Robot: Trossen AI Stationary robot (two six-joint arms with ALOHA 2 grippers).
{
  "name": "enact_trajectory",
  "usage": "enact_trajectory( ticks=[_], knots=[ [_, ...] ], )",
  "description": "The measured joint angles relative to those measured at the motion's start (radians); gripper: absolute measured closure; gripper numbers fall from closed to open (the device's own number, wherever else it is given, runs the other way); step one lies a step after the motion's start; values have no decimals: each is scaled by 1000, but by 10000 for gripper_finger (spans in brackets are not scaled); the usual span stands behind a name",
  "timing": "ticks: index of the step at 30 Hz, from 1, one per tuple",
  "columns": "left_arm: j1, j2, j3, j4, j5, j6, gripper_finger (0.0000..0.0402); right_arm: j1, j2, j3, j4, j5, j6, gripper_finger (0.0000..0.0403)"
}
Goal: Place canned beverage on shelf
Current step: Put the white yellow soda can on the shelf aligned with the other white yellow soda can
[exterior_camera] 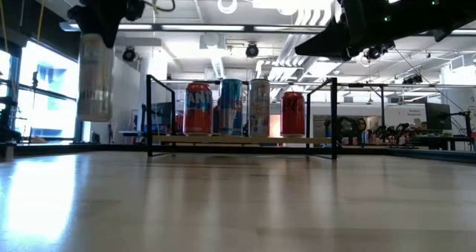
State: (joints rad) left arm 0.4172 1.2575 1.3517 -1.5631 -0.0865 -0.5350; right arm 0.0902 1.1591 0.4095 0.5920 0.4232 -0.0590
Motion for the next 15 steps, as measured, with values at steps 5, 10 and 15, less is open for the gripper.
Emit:
enact_trajectory(
  ticks=[5, 10, 15],
  knots=[
    [-221, 38, -11, 166, 5, -90, 166, 0, 0, 0, -11, 0, 10, 403],
    [-313, 134, -9, 355, 45, -91, 166, 0, 0, 0, -9, 0, 26, 403],
    [-321, 316, 72, 384, 64, -30, 166, 0, 0, 0, -12, 0, 33, 403]
  ],
)
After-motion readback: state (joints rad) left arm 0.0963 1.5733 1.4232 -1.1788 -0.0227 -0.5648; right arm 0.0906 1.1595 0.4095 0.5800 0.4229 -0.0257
